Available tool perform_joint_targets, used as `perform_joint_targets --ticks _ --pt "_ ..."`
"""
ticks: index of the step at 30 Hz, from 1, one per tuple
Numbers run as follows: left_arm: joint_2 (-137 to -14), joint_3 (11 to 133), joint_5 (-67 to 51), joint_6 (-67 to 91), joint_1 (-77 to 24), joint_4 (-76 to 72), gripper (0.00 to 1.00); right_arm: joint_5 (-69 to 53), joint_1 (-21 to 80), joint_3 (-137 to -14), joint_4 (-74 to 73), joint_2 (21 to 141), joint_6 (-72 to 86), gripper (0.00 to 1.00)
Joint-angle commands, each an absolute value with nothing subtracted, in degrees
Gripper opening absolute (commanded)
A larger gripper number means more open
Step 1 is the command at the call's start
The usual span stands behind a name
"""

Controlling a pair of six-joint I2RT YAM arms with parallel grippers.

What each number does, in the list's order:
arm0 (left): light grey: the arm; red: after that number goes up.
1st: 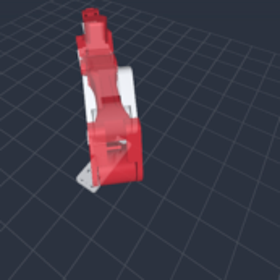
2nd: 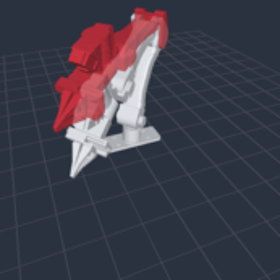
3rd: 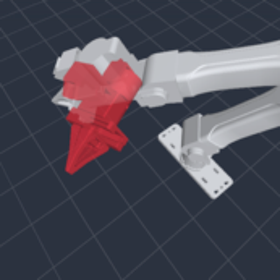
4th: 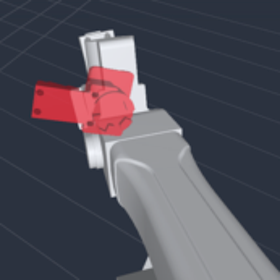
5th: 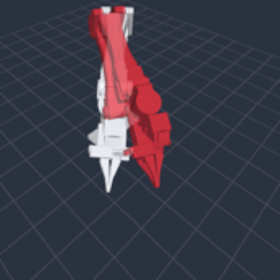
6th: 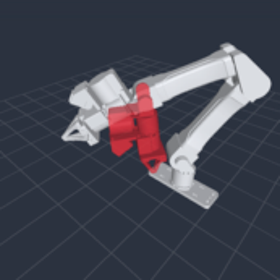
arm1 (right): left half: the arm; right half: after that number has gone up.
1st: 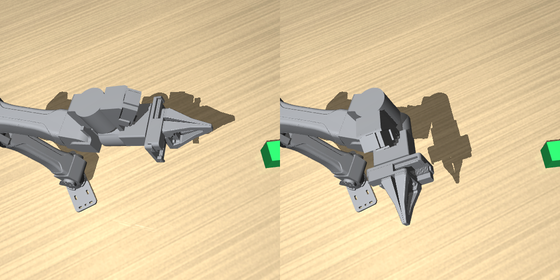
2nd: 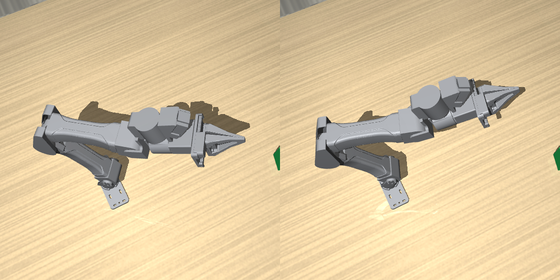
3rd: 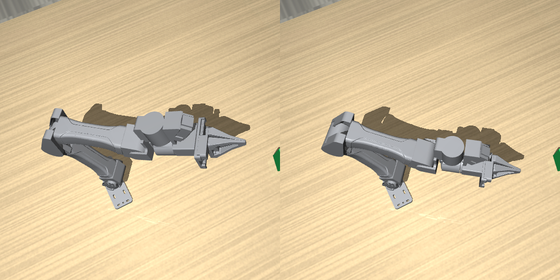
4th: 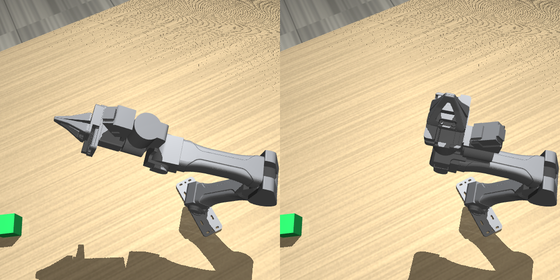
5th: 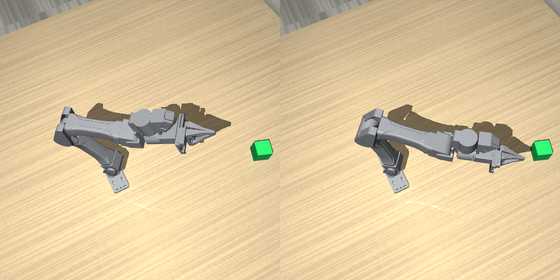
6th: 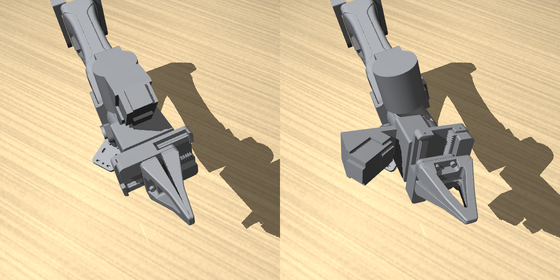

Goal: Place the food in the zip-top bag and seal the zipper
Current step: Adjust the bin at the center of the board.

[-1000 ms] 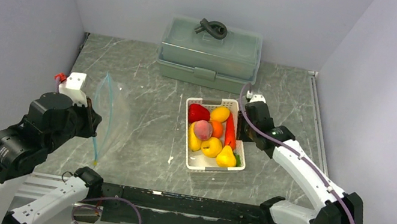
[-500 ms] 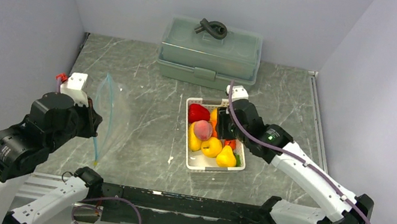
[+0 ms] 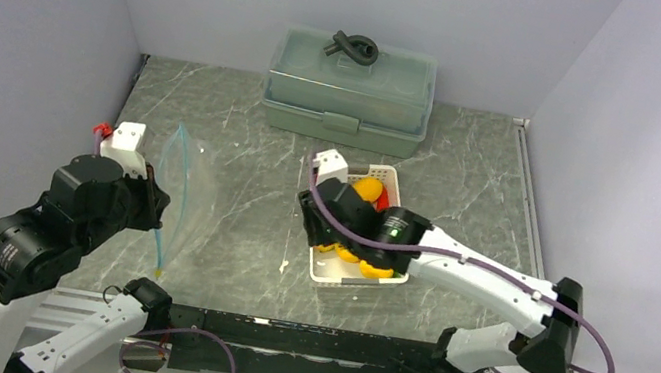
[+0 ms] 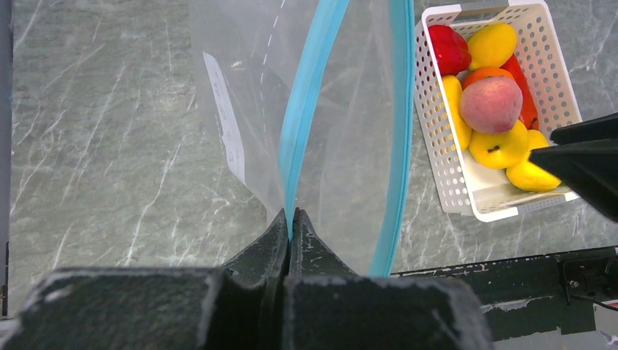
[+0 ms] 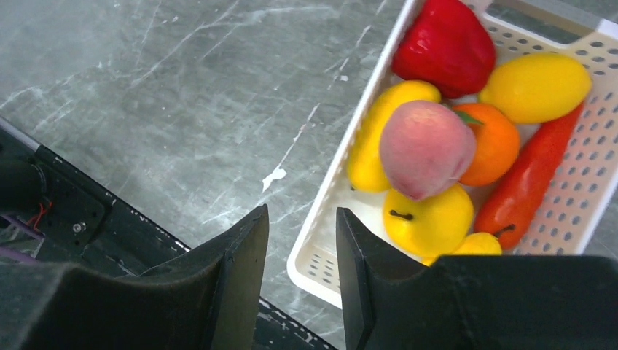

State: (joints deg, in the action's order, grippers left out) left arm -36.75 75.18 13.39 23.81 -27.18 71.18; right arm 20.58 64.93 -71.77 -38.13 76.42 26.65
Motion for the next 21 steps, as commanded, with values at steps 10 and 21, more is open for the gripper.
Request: perform_joint_targets --ticks 10,21 --pt "-34.67 74.94 13.61 24.24 -26.89 70.50 0.00 30.73 70.66 -75.87 -38.32 86.61 33.33 0.45" --pt "-34.03 75.43 13.88 23.74 -26.89 71.59 0.00 38.39 70.15 -74.14 -38.20 95.64 39.54 0.47"
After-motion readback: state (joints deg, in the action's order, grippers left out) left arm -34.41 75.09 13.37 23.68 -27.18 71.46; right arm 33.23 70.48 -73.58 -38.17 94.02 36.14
